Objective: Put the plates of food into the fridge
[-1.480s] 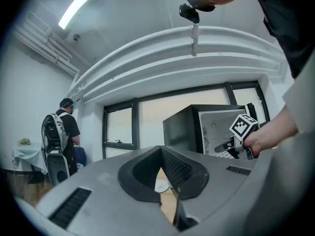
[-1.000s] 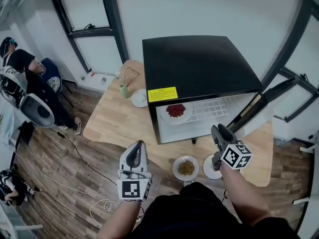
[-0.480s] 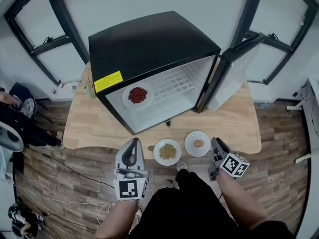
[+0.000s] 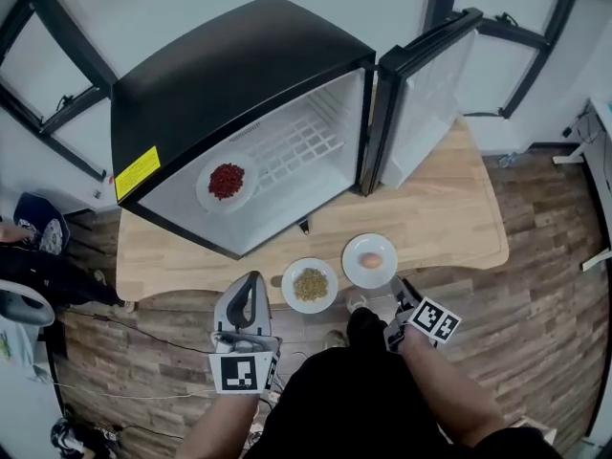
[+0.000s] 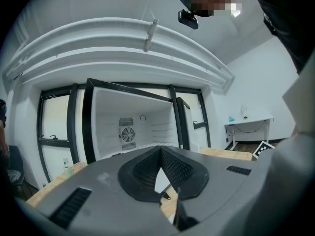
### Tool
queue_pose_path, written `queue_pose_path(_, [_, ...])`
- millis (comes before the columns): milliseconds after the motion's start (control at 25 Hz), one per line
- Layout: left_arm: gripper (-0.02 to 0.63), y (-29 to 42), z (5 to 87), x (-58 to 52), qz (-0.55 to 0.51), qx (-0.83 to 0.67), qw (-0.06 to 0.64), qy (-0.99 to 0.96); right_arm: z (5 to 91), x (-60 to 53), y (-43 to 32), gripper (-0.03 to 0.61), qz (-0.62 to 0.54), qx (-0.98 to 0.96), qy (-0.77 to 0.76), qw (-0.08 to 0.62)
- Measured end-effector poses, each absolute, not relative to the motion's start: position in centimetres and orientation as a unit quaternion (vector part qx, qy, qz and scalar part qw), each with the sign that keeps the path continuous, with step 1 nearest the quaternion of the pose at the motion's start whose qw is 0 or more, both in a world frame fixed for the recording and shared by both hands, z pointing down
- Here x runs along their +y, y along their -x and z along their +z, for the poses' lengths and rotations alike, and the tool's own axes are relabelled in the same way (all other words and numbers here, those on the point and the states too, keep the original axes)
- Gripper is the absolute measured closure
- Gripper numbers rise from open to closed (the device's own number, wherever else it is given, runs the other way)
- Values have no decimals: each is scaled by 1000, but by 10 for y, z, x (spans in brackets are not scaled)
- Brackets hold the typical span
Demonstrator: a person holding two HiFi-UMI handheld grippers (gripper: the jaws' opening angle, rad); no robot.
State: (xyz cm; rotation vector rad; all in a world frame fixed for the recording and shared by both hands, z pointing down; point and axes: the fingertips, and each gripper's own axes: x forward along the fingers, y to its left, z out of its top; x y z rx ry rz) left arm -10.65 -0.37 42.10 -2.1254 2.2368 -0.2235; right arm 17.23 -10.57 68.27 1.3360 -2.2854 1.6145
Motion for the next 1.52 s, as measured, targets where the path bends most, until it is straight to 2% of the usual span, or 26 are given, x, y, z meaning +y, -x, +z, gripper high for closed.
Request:
queue_pose_path(440, [611, 104, 428, -5, -118, 720, 27, 683, 752, -126, -161, 407, 605, -677, -418, -39])
queue_pose_path(640, [609, 110, 420, 2, -123, 720, 39, 682, 753, -125, -159, 425, 593, -685, -423, -8])
queue_pose_path(800, [609, 117, 425, 2, -114, 728, 31, 675, 746, -122, -160, 505, 586, -687, -431, -1])
queue_pose_path(1040, [609, 127, 427, 6, -99, 736, 29, 669, 715, -121, -162, 546, 593, -686, -418, -55])
queue_pose_path(1240, [610, 129, 431, 4, -76, 744, 16, 663, 678, -124, -166, 546, 603, -686, -396, -92])
queue_pose_path(1520, [609, 138, 417, 4, -46, 756, 21, 652, 616, -144, -147, 546, 577, -729, -360, -81])
